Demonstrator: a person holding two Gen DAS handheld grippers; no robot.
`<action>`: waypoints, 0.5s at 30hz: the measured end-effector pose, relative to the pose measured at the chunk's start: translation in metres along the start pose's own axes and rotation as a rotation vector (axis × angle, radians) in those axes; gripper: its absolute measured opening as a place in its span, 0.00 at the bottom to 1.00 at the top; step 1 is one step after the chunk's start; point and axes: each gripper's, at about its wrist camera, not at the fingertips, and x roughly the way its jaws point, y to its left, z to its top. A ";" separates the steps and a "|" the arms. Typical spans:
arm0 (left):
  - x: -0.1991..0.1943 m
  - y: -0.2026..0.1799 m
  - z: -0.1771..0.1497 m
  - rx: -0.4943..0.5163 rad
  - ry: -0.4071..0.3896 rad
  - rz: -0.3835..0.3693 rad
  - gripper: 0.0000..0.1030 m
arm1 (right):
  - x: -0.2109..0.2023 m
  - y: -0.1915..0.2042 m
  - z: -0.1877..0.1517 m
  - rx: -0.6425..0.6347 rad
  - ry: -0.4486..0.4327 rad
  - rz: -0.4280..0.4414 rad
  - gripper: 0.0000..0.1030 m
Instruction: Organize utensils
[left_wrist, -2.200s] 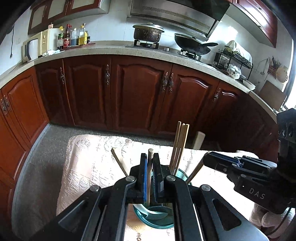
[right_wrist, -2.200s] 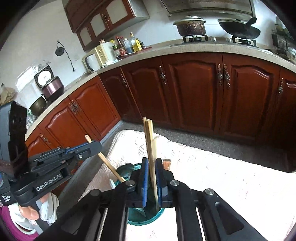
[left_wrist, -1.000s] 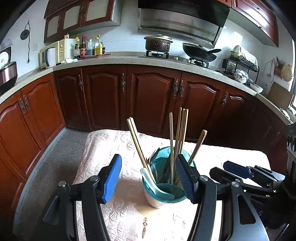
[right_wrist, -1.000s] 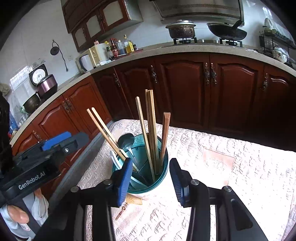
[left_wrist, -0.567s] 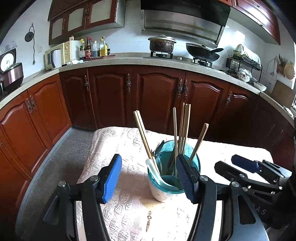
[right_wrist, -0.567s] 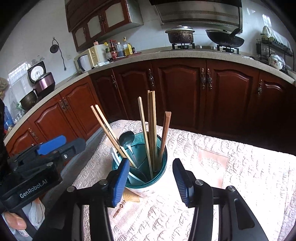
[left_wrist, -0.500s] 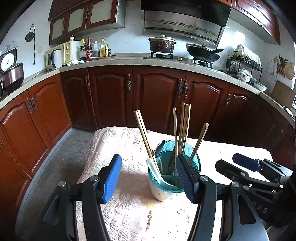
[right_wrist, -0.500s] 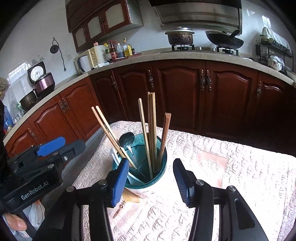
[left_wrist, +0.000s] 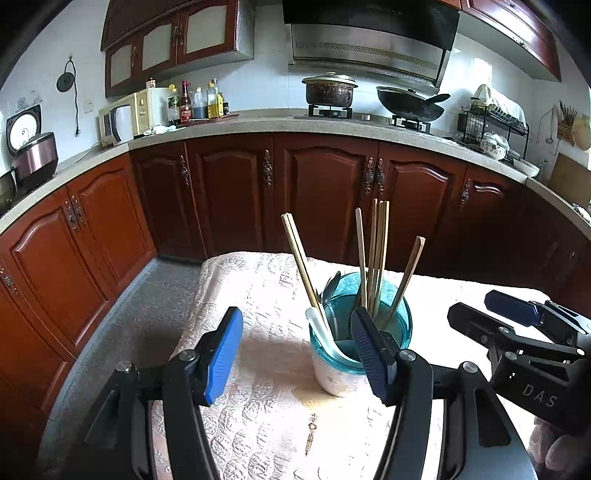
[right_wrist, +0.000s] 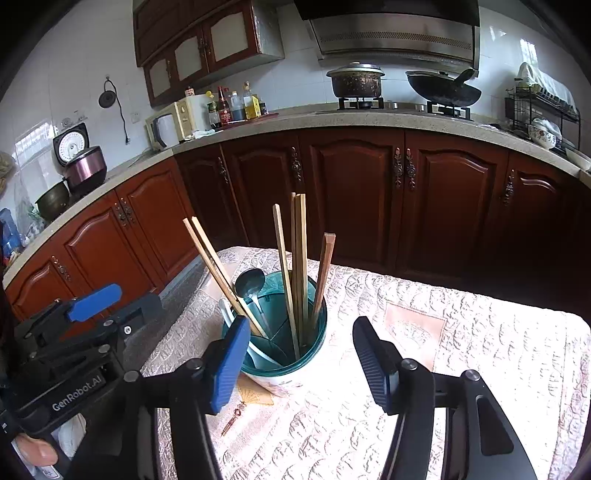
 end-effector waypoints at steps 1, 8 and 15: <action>0.000 0.000 -0.001 0.000 0.000 0.003 0.60 | 0.000 0.000 0.000 -0.001 0.001 -0.001 0.60; 0.001 0.001 -0.002 0.000 0.008 0.011 0.60 | 0.001 0.000 -0.003 -0.001 0.009 -0.005 0.61; 0.004 0.000 -0.005 0.002 0.014 0.020 0.60 | 0.003 0.000 -0.006 -0.002 0.020 -0.004 0.61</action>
